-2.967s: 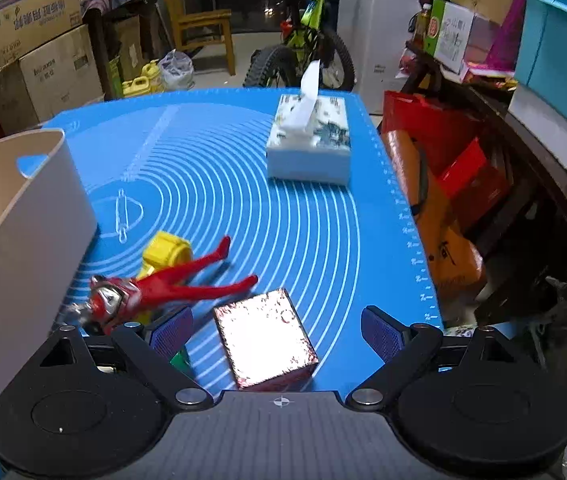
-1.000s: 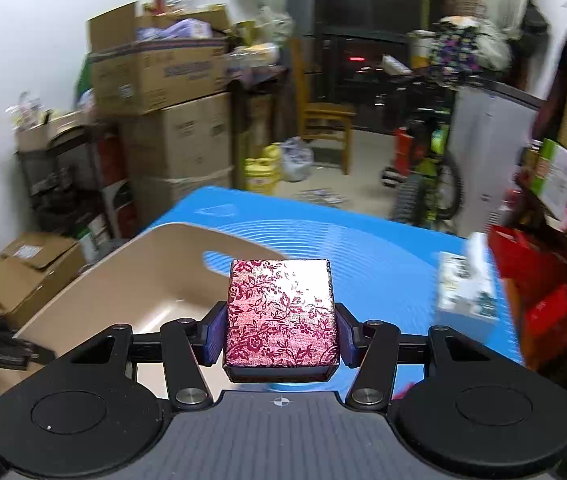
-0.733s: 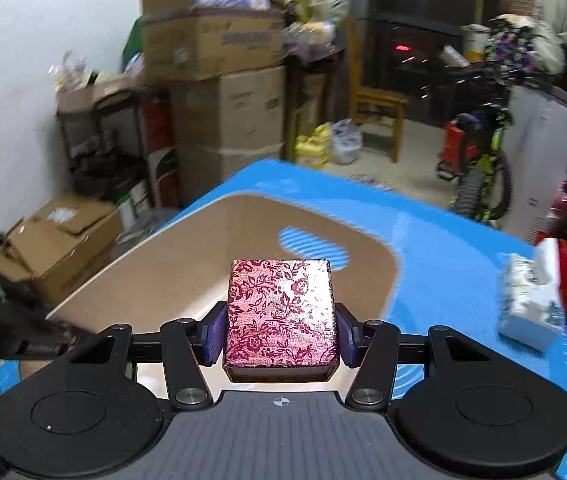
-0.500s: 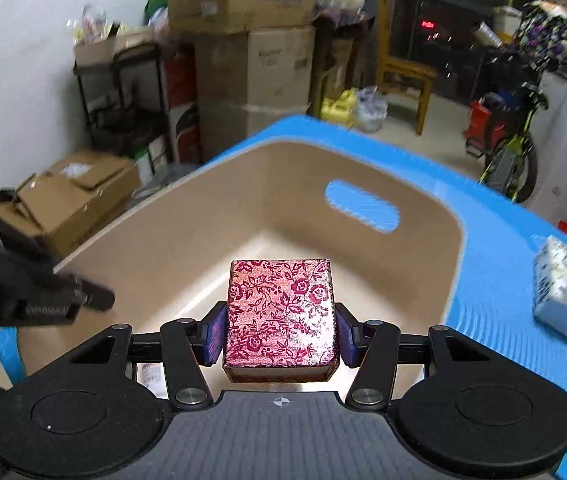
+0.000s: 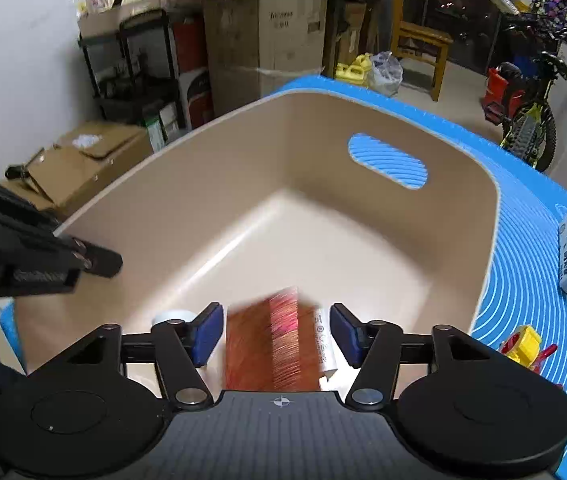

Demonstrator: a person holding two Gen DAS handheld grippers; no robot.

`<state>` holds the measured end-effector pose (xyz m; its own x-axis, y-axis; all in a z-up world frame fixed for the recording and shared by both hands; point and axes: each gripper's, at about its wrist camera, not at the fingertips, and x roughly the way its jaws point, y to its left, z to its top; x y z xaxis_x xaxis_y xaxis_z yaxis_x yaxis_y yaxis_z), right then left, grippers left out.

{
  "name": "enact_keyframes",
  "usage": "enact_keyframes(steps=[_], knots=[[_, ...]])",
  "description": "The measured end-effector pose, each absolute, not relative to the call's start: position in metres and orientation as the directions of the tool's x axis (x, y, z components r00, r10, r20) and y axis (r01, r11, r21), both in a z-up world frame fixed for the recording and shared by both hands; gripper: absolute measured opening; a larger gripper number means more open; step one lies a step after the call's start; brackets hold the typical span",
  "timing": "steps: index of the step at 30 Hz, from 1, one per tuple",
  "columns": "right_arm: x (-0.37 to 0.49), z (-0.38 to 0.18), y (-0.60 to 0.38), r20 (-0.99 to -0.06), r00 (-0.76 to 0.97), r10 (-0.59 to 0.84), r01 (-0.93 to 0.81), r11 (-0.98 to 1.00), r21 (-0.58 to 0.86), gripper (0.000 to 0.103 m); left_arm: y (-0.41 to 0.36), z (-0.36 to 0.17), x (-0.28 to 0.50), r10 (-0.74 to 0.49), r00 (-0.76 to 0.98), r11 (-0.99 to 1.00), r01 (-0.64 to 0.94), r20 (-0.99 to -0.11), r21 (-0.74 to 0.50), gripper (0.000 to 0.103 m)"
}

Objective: Organize rigid objects
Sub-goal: 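Carry the red floral box into the bin and release it, then move the right tool back and grasp the green bottle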

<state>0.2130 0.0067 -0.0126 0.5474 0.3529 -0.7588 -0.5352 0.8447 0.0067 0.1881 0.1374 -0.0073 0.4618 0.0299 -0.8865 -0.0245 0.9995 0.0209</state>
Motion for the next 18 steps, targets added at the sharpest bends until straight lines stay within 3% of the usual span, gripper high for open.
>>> enact_keyframes(steps=[2,18], knots=[[0.21,-0.003,-0.002,-0.735,0.573,0.364,-0.525,0.851,0.012,0.084,0.137,-0.007,0.188,0.03,0.462,0.999,-0.024,-0.886,0.022,0.007],[0.193,0.052,-0.114,-0.613,0.728,0.308,-0.347,0.936,0.059,0.096,0.137,-0.006,0.187,0.033,0.462,0.999,-0.025,-0.886,0.025,0.008]])
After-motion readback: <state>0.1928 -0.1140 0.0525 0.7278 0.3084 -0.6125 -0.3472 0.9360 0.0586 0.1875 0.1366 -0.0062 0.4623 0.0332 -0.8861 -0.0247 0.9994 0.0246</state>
